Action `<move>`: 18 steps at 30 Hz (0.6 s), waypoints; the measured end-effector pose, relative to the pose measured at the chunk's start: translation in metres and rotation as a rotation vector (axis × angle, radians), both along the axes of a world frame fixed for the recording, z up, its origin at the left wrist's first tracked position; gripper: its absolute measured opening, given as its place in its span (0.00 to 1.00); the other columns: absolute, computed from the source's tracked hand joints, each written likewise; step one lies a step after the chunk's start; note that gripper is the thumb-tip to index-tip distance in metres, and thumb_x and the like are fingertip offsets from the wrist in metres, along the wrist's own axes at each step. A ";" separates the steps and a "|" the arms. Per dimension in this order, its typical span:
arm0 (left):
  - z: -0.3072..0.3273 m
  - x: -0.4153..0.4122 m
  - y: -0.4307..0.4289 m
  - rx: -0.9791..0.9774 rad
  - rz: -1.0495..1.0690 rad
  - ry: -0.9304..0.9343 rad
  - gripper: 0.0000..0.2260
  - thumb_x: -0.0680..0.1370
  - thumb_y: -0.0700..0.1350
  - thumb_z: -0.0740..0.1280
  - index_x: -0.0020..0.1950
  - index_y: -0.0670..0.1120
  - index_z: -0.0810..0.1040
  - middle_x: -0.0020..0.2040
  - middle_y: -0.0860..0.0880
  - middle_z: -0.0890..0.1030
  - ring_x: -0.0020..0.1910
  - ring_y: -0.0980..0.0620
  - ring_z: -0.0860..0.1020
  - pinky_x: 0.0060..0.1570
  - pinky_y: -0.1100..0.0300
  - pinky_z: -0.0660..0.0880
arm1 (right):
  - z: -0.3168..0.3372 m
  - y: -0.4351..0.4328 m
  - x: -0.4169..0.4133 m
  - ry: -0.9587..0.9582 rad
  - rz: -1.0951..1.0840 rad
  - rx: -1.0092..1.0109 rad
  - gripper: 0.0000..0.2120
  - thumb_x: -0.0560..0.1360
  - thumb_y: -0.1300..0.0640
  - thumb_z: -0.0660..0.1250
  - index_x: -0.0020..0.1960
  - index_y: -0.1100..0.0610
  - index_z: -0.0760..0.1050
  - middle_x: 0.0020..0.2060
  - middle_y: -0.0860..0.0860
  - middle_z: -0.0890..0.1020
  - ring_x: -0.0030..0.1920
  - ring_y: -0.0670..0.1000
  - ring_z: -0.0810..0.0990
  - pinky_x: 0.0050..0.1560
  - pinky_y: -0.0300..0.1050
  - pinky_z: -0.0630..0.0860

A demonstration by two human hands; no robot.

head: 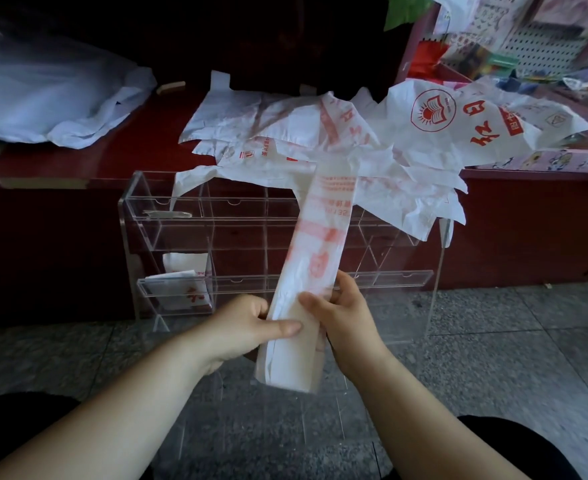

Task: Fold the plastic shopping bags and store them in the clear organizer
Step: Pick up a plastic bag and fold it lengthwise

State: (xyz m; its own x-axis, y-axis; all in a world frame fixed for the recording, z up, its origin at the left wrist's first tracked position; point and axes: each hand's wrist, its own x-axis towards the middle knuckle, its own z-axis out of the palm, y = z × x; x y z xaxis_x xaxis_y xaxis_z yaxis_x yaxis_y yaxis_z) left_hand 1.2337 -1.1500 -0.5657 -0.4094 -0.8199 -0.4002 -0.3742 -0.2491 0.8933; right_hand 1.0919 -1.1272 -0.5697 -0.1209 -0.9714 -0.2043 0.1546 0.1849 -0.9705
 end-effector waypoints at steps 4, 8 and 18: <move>0.001 -0.001 -0.003 0.026 0.126 0.147 0.03 0.73 0.40 0.68 0.39 0.44 0.79 0.32 0.53 0.83 0.34 0.59 0.81 0.35 0.70 0.75 | 0.003 0.002 0.001 0.016 0.059 -0.049 0.16 0.72 0.68 0.66 0.50 0.48 0.69 0.42 0.51 0.82 0.39 0.46 0.82 0.37 0.39 0.79; 0.003 -0.002 -0.002 0.034 0.137 0.147 0.05 0.72 0.37 0.68 0.36 0.44 0.78 0.28 0.54 0.82 0.29 0.61 0.79 0.31 0.70 0.74 | -0.001 0.002 0.001 0.031 0.015 -0.093 0.14 0.74 0.65 0.64 0.54 0.49 0.68 0.45 0.51 0.80 0.44 0.48 0.81 0.42 0.39 0.80; 0.006 0.007 -0.011 0.029 0.264 0.177 0.04 0.70 0.38 0.70 0.44 0.42 0.80 0.35 0.50 0.83 0.36 0.55 0.80 0.38 0.65 0.76 | -0.026 0.012 -0.018 1.164 0.114 -0.804 0.23 0.69 0.61 0.65 0.62 0.53 0.65 0.62 0.48 0.67 0.59 0.49 0.69 0.60 0.38 0.67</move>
